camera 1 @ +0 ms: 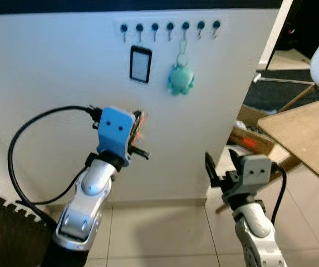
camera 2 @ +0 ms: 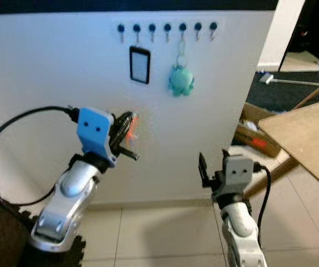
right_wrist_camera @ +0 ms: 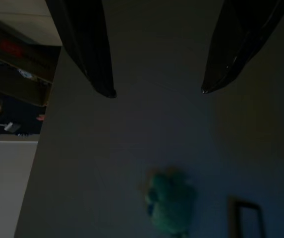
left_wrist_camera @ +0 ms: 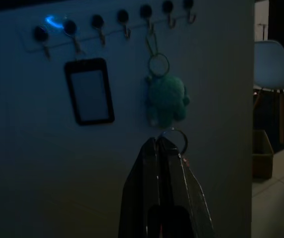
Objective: Hang keys on a hook
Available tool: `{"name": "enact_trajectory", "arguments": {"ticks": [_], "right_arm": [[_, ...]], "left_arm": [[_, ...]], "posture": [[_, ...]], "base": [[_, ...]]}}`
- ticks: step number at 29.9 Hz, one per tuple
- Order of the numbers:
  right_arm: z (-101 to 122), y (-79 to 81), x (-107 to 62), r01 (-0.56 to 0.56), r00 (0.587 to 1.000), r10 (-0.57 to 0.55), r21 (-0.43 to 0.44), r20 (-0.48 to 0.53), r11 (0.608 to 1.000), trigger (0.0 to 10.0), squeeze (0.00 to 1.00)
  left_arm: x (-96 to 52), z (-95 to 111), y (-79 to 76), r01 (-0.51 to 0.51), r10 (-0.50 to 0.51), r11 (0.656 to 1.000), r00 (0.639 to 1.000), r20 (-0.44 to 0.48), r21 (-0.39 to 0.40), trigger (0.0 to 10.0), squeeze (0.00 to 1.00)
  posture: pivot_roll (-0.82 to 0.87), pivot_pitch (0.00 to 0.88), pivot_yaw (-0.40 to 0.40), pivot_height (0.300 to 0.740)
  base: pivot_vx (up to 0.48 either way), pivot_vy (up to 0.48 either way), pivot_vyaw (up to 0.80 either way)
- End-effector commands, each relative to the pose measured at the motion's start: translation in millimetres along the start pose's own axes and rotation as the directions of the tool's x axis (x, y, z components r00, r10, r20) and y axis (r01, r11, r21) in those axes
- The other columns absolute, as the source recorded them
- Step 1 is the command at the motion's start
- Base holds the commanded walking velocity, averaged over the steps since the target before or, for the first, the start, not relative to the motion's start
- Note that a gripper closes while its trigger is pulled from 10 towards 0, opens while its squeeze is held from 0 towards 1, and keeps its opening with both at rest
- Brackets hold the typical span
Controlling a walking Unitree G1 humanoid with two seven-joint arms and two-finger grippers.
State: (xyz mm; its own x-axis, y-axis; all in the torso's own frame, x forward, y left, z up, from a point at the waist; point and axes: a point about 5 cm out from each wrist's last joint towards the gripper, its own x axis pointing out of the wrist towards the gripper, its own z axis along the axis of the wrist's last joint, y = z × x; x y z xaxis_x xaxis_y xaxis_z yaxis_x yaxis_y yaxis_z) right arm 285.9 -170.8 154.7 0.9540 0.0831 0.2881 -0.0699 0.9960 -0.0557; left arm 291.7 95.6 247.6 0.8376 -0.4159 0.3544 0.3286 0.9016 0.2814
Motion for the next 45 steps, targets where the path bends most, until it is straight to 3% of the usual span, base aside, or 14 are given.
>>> {"name": "enact_trajectory", "arguments": {"ticks": [1, 10, 12, 16, 22, 30, 40, 45], "right_arm": [[-4.5, 3.0, -2.2, -0.008, 1.0, 0.008, 0.008, -0.012, 1.0, 10.0, 0.0], [-52.4, -4.4, -35.4, -0.011, 0.977, 0.004, -0.031, -0.214, 0.999, 10.0, 0.0], [-79.2, -4.2, -60.9, -0.016, 0.945, 0.002, -0.041, -0.326, 0.999, 10.0, 0.0], [-87.6, -2.8, -70.6, -0.026, 0.933, 0.006, -0.05, -0.359, 0.998, 10.0, 0.0], [-77.4, 0.2, -60.9, -0.051, 0.954, 0.029, -0.067, -0.299, 0.996, 10.0, 0.0], [-82.6, -1.2, -64.2, -0.064, 0.952, 0.038, -0.075, -0.304, 0.995, 10.0, 0.0], [-82.2, 1.8, -66.2, -0.084, 0.954, 0.055, -0.085, -0.296, 0.993, 10.0, 0.0], [-74.3, 5.4, -63.9, -0.114, 0.963, 0.086, -0.098, -0.256, 0.989, 10.0, 0.0]], "left_arm": [[-2.9, -3.7, 2.1, -0.009, 0.01, 1.0, 1.0, -0.015, 0.014, 10.0, 0.0], [-1.4, 3.2, 4.6, -0.03, 0.03, 1.0, 1.0, 0.008, -0.006, 10.0, 0.0], [-0.6, 6.2, 5.2, -0.032, 0.032, 0.999, 0.999, 0.019, -0.009, 10.0, 0.0], [-0.4, 7.6, 6.0, -0.034, 0.034, 0.999, 0.999, 0.023, -0.01, 10.0, 0.0], [-0.9, 8.9, 8.9, -0.044, 0.045, 0.999, 0.999, 0.027, -0.016, 10.0, 0.0], [-4.2, 15.5, 9.8, -0.045, 0.049, 0.997, 0.997, 0.063, -0.059, 10.0, 0.0], [-11.3, 17.4, 8.0, 0.003, 0.001, 0.998, 0.998, 0.068, -0.06, 10.0, 0.0], [-16.7, 22.7, 3.8, 0.084, -0.077, 0.993, 0.994, 0.078, -0.089, 10.0, 0.0]], "posture": [[0.07, 0.148, 0.017, 0.74], [0.07, 0.152, 0.005, 0.74], [0.07, 0.155, 0.006, 0.74], [0.07, 0.155, 0.006, 0.74], [0.07, 0.152, 0.01, 0.74], [0.08, 0.147, 0.005, 0.74], [0.08, 0.149, 0.004, 0.74], [0.08, 0.151, 0.004, 0.74]], "base": [[0.48, 0.0, 0.0], [0.48, 0.0, 0.0], [0.48, 0.0, 0.0], [0.48, 0.0, 0.0], [0.352, 0.0, 0.0], [0.032, 0.0, 0.0], [0.0, 0.0, 0.0], [0.0, 0.0, 0.0]]}}
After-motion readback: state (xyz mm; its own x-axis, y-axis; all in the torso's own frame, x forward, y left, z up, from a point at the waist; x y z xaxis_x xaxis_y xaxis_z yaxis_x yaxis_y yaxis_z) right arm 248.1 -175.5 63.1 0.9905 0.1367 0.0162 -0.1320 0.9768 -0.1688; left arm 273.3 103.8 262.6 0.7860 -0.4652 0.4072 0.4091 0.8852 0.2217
